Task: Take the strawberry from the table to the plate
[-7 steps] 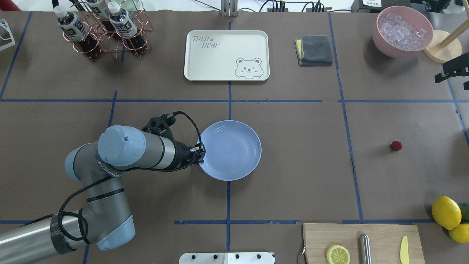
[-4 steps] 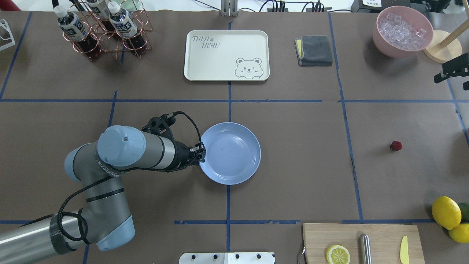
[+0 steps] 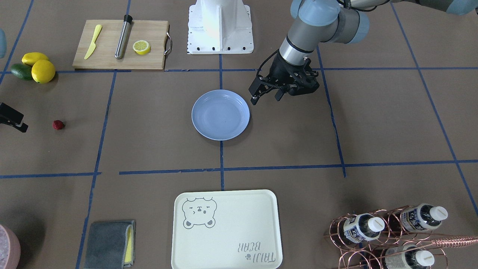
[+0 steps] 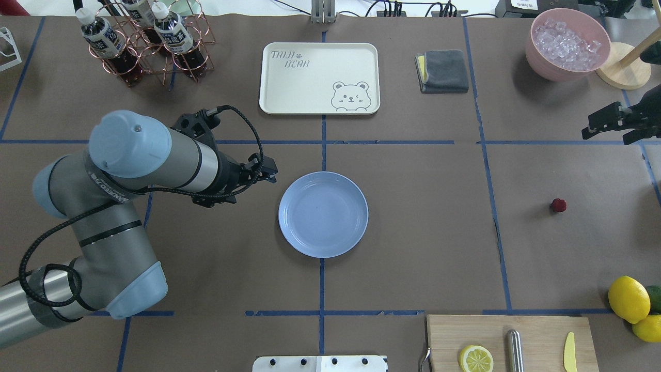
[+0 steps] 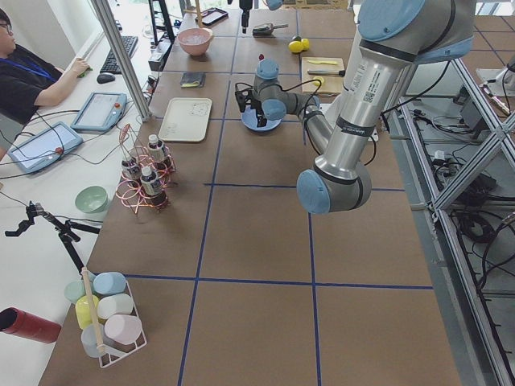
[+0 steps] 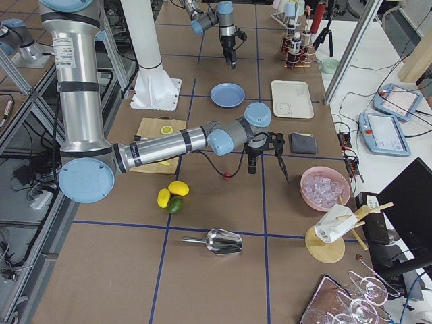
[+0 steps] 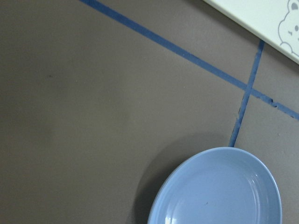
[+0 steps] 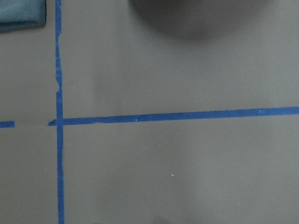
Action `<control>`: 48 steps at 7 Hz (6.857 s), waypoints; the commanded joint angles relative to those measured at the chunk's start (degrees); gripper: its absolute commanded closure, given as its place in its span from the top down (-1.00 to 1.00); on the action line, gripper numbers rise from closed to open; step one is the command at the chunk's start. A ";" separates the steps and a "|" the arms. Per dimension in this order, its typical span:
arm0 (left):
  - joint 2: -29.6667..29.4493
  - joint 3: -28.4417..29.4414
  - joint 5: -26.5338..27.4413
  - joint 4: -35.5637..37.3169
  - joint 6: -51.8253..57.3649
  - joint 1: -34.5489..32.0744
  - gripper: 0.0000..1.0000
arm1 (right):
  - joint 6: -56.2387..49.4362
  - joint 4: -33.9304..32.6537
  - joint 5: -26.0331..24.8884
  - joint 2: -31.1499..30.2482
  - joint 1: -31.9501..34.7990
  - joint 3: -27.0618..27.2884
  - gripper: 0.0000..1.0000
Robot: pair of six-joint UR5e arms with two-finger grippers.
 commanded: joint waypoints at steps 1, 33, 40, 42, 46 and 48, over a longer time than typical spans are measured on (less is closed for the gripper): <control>0.04 -0.71 -0.95 0.39 0.59 -1.99 1.00 | 2.51 9.14 -5.01 -5.29 -7.00 -0.46 1.00; 9.44 -3.70 -4.64 9.71 37.03 -21.50 1.00 | 33.59 -18.24 -19.59 43.87 -32.75 -11.08 -1.00; 12.35 -3.52 -4.72 9.62 45.41 -24.58 1.00 | 40.04 -7.69 -27.55 44.25 -41.14 -19.54 0.13; 12.35 -3.08 -4.72 9.27 45.41 -24.58 1.00 | 39.77 -7.87 -24.13 43.72 -39.04 -17.19 1.00; 14.45 -1.17 -10.82 9.88 56.86 -30.70 1.00 | 15.72 -37.50 -16.20 37.17 -23.70 7.81 1.00; 19.88 4.71 -17.01 9.97 79.30 -43.06 1.00 | -4.42 -37.67 -7.55 24.88 -10.01 12.35 1.00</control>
